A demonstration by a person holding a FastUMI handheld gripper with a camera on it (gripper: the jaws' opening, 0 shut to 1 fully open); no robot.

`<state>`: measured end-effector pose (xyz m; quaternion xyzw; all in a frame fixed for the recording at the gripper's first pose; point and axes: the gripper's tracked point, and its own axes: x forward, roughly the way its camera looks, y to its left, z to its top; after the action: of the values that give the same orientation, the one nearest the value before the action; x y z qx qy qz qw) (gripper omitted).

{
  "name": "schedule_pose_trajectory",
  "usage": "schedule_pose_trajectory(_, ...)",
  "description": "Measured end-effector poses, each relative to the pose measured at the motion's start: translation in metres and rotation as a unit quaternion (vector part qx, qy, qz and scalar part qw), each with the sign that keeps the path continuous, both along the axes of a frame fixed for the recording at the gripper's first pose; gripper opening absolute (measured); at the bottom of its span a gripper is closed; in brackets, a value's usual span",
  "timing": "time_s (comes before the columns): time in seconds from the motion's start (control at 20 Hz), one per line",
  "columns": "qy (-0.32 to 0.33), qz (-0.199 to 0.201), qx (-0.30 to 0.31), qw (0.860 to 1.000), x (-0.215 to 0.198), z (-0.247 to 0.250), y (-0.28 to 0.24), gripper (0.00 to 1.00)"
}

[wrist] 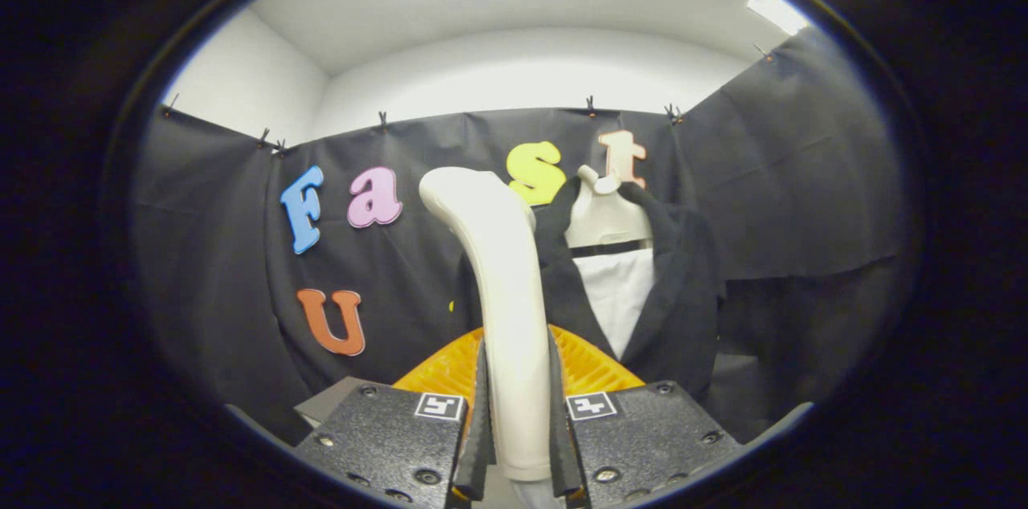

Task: Iron the clothes twice with a garment steamer, once on the left side and once on the right side.

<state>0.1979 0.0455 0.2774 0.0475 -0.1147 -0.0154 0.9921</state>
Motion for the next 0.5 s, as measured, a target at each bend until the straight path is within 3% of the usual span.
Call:
schedule_pose_trajectory(0.3, 0.003, -0.04, -0.045, 0.998, 0.034, -0.001, -0.021, 0.33)
schedule_pose_trajectory(0.5, 0.024, -0.03, -0.05, 0.998, 0.049, -0.022, -0.015, 0.33)
